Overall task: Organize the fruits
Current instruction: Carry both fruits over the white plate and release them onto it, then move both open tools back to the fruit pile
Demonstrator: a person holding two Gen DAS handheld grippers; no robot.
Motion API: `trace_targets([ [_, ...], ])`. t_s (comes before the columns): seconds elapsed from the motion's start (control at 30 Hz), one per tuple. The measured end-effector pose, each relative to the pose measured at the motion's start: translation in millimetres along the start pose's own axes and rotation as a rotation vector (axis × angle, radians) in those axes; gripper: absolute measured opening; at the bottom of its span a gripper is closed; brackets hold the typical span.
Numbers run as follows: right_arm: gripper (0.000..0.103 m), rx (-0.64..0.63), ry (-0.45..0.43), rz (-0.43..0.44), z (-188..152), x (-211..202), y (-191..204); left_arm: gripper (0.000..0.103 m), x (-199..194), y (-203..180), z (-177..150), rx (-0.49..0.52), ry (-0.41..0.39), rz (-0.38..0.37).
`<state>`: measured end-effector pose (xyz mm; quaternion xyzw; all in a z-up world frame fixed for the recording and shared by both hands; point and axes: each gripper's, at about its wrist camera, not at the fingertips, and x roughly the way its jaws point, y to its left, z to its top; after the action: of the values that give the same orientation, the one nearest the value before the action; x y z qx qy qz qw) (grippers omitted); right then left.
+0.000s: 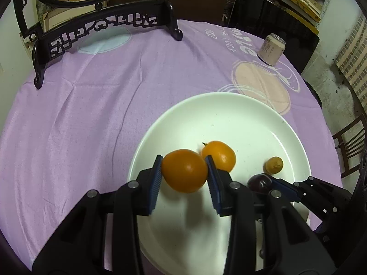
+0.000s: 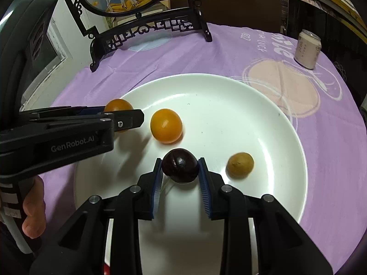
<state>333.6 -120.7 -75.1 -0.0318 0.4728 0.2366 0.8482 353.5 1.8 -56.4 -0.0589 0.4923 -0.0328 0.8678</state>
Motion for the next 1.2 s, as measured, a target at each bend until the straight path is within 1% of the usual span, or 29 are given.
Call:
trace_targets([
  [0.03,0.031,0.000,0.006,-0.011,1.5,3.1,0.5,0.041,-0.4,-1.7,1.2,0.004,-0.006,0.009],
  [0.07,0.041,-0.001,0.012,-0.025,2.6,4.9,1.2,0.054,-2.0,-2.5,2.2,0.004,-0.012,0.014],
  [0.1,0.047,-0.006,0.008,-0.059,3.5,4.1,2.7,0.062,-4.6,-2.7,3.5,0.002,-0.017,0.014],
  [0.13,0.057,-0.013,-0.005,-0.084,3.0,0.5,4.5,0.068,-11.3,-2.0,4.1,-0.002,-0.033,0.009],
  [0.23,0.058,-0.064,-0.048,-0.119,-5.8,-27.4,11.7,0.069,-40.0,-3.4,-2.5,0.035,-0.078,0.006],
  [0.3,0.059,-0.088,-0.077,-0.155,-21.9,-55.5,15.1,0.077,-65.1,-0.8,-16.3,0.048,-0.117,0.004],
  [0.37,0.063,-0.076,-0.094,-0.178,-42.8,-78.9,19.0,0.092,-95.3,1.7,-44.1,0.055,-0.161,0.019],
  [0.4,0.065,-0.050,-0.096,-0.173,-61.0,-92.9,22.1,0.095,-103.5,1.9,-55.8,0.058,-0.170,0.031],
  [0.43,0.071,-0.033,-0.098,-0.166,-71.2,-99.1,23.9,0.097,-114.1,2.3,-78.4,0.061,-0.172,0.041],
  [0.47,0.078,-0.005,-0.106,-0.154,-87.5,-108.3,27.4,0.097,-118.1,2.7,-90.5,0.061,-0.168,0.034],
  [0.5,0.081,0.020,-0.117,-0.141,-101.5,-115.3,30.9,0.098,-121.9,4.2,-105.7,0.057,-0.162,0.020],
  [0.53,0.089,0.036,-0.126,-0.127,-112.6,-121.0,34.9,0.098,-125.4,6.2,-127.7,0.043,-0.148,0.000],
  [0.57,0.092,0.046,-0.131,-0.117,-123.2,-126.2,38.9,0.098,-127.4,7.3,-138.4,0.037,-0.141,-0.008],
  [0.6,0.092,0.049,-0.135,-0.122,-133.7,-131.9,42.6,0.098,-128.7,8.1,-151.5,0.034,-0.135,-0.015],
  [0.63,0.092,0.047,-0.138,-0.149,-142.3,-138.0,46.0,0.098,-130.3,8.6,-165.5,0.037,-0.130,-0.012],
  [0.73,0.092,0.040,-0.153,-0.195,-151.3,-149.6,52.6,0.098,-133.9,8.9,-192.8,0.062,-0.131,0.027],
  [0.87,0.092,0.052,-0.184,-0.191,-155.2,-163.0,55.6,0.098,-139.8,14.3,-205.9,0.059,-0.139,0.037],
  [0.93,0.092,0.052,-0.185,-0.197,-155.8,-164.4,56.7,0.098,-142.6,16.5,-208.6,0.051,-0.144,0.034],
  [1.07,0.092,0.033,-0.173,-0.212,-162.1,-164.3,62.4,0.098,-146.3,19.7,-210.9,0.050,-0.152,0.044],
  [1.2,0.092,0.003,-0.132,-0.226,-181.0,-160.1,63.7,0.098,-147.5,25.4,-217.6,0.059,-0.154,0.055],
])
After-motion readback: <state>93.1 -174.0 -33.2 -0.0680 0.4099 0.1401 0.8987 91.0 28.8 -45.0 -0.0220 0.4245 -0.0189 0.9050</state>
